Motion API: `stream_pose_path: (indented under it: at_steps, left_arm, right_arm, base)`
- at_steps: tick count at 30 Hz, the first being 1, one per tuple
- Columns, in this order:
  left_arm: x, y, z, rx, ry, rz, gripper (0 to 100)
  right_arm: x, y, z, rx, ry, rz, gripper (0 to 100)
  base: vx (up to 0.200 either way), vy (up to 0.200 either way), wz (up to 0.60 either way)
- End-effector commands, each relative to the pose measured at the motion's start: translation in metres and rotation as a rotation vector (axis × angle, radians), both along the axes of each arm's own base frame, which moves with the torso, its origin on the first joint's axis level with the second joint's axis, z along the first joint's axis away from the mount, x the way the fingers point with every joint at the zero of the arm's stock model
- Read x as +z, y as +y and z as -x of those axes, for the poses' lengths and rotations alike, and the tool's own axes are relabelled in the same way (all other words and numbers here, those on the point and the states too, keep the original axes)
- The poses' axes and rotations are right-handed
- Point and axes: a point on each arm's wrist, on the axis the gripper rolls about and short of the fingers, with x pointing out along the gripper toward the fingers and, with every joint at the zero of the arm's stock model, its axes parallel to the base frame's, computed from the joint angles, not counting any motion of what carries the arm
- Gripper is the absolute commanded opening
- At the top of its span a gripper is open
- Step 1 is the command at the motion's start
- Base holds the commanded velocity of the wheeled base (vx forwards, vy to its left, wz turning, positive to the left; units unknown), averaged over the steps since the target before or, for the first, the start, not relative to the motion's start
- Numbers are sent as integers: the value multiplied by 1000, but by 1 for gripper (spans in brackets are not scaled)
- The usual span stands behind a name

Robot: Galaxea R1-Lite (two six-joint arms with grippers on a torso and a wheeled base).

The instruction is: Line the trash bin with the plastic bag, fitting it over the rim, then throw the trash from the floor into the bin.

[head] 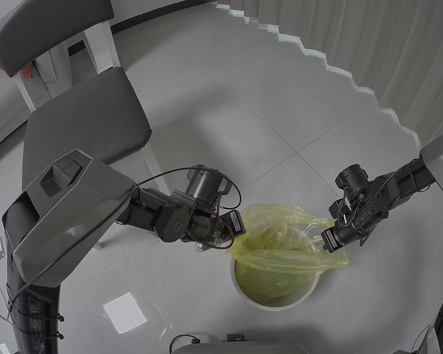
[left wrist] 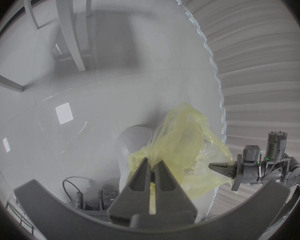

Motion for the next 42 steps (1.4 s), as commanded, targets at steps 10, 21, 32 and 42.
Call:
stream_pose_path:
  at_steps: [10, 21, 32, 42]
  left_arm:
    - [0, 2, 3, 17, 20, -30, 0]
    - [7, 4, 3, 22, 5, -22, 0]
    - [0, 1, 4, 15, 17, -34, 0]
    - [-4, 3, 6, 18, 57, -62, 100]
  right_arm:
    - [2, -16, -4, -42, -10, -1, 0]
    - [14, -14, -2, -26, -42, -20, 100]
    - [38, -20, 1, -39, -114, -26, 100]
    - [117, -10, 6, 68, -371, -48, 100]
  base:
    - [0, 0, 0]
    - [0, 0, 0]
    - [0, 0, 0]
    - [0, 0, 0]
